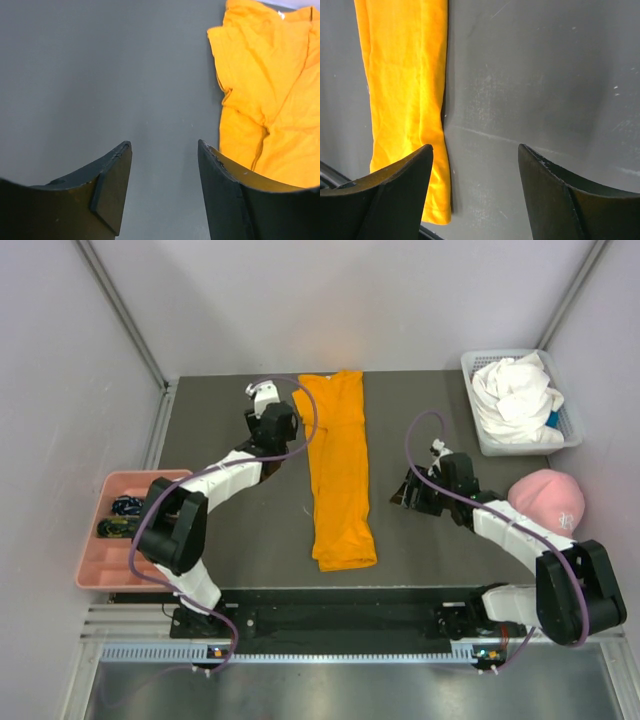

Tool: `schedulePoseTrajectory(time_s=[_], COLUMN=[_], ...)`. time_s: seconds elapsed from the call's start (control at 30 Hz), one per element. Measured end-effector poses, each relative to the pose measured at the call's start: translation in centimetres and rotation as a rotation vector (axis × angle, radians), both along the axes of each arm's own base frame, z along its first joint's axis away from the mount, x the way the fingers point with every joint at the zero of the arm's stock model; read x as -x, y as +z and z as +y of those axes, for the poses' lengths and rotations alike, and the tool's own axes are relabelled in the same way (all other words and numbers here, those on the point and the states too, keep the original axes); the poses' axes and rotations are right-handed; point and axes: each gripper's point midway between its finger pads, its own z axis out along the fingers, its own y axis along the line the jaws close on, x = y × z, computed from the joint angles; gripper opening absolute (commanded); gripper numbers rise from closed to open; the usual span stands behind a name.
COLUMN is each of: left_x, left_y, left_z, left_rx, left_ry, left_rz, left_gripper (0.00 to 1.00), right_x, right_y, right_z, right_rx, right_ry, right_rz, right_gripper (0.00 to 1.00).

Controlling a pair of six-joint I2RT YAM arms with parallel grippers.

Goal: Fold and stack the t-shirts
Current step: Rotate the tshirt 90 degrees

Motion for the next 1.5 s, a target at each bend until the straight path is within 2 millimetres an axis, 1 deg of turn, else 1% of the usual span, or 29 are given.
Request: schedulePoseTrajectory(time_s=[0.07, 0.13, 0.27, 0.4, 0.5, 0.6, 0.77, 0.93, 1.0, 1.1, 1.13, 1.23, 1.5], left_x=[0.5, 1.7, 4.6, 8.1, 9.7, 10.7, 11.3, 11.9, 12.1, 12.4, 12.5, 12.6, 12.7], left_y=[-0.6, -1.6, -3.2, -3.9, -3.8, -3.5, -3.6, -4.1, -4.4, -4.9, -4.9, -5.1, -5.2], left_z=[-0.1, 0.1, 0.7, 1.6, 2.0, 2.4, 2.7, 2.8, 2.9, 2.9, 2.9, 3.0, 2.9], left_rx=[0.020, 0.043, 0.091, 0.137, 0.161, 0.171, 0.169, 0.175, 0.178, 0.178, 0.178, 0.178, 0.179], left_ry=[-0.008, -0.009, -0.007, -0.008, -0.010, -0.010, -0.009, -0.007, -0.007, -0.007, -0.008, -0.009, -0.011], left_rz=[0.020, 0.052, 0.112, 0.148, 0.152, 0.147, 0.154, 0.164, 0.171, 0.182, 0.183, 0.186, 0.188], left_gripper=[0.62, 0.62, 0.62, 0.62, 0.62, 0.62, 0.62, 0.62, 0.62, 0.62, 0.62, 0.62, 0.62], right_x=[0.4, 1.1, 4.7, 8.6, 10.0, 10.3, 10.5, 9.6, 9.5, 9.5, 9.5, 9.8, 10.4], right_y=[-0.1, -0.3, -2.0, -3.0, -2.9, -2.6, -2.2, -0.7, -0.5, -0.9, -1.1, -1.8, -2.1], right_z=[0.4, 1.1, 2.7, 4.4, 5.3, 5.8, 6.4, 8.0, 8.5, 8.8, 8.8, 8.8, 9.7], right_rx=[-0.004, -0.011, -0.016, -0.012, -0.016, -0.019, 0.002, 0.007, 0.009, 0.024, 0.029, 0.047, 0.070], right_ry=[0.015, 0.039, 0.108, 0.184, 0.214, 0.215, 0.221, 0.243, 0.251, 0.256, 0.257, 0.261, 0.292], right_rz=[0.007, 0.020, 0.080, 0.135, 0.144, 0.138, 0.128, 0.094, 0.089, 0.099, 0.104, 0.121, 0.133], right_gripper=[0.69, 0.69, 0.69, 0.69, 0.69, 0.69, 0.67, 0.63, 0.61, 0.52, 0.47, 0.42, 0.39])
